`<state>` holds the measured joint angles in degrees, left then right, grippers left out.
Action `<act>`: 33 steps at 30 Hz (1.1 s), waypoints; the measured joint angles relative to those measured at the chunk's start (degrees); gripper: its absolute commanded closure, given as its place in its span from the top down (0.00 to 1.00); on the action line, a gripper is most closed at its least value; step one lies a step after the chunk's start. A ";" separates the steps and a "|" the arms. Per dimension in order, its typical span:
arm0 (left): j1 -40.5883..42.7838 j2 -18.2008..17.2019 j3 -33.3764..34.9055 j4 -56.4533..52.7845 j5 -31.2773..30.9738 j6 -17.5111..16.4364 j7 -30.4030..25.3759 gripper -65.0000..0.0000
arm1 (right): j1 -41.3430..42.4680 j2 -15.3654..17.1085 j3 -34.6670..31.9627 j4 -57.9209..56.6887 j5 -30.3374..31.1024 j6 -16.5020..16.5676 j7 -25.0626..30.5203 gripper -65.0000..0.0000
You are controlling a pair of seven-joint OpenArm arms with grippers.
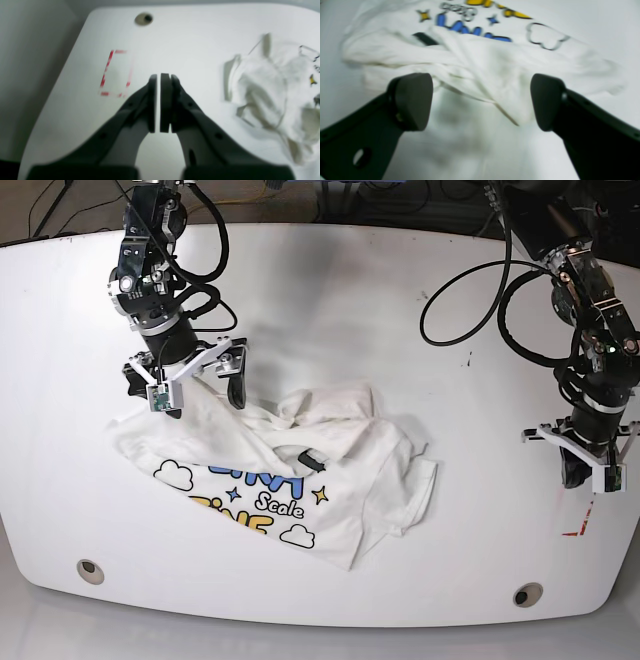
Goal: Layout the t-shirt on the table in an organized manner, then fold the t-shirt properly
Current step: 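Move both grippers to new edges of the shirt and pinch them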
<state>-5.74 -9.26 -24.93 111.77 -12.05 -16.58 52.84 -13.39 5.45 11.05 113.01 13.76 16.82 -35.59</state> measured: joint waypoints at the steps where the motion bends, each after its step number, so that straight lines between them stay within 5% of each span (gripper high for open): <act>1: 0.31 0.02 -0.33 -0.35 -0.04 -0.02 -0.04 0.00 | 0.33 -0.02 -0.28 -0.37 -0.02 -0.13 0.09 0.91; 29: 5.75 3.15 -0.81 -1.38 -0.02 -0.02 -0.17 0.00 | 12.11 3.02 -2.82 -19.04 -0.94 -0.55 0.48 0.91; 33: 5.75 3.21 -0.81 -1.38 -0.04 -0.02 -0.15 0.00 | 14.03 4.09 -2.89 -22.34 -1.92 1.44 0.52 0.91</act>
<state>0.01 -6.04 -25.74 110.39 -12.10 -16.60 52.69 0.64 9.54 8.16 90.67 11.84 18.26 -35.07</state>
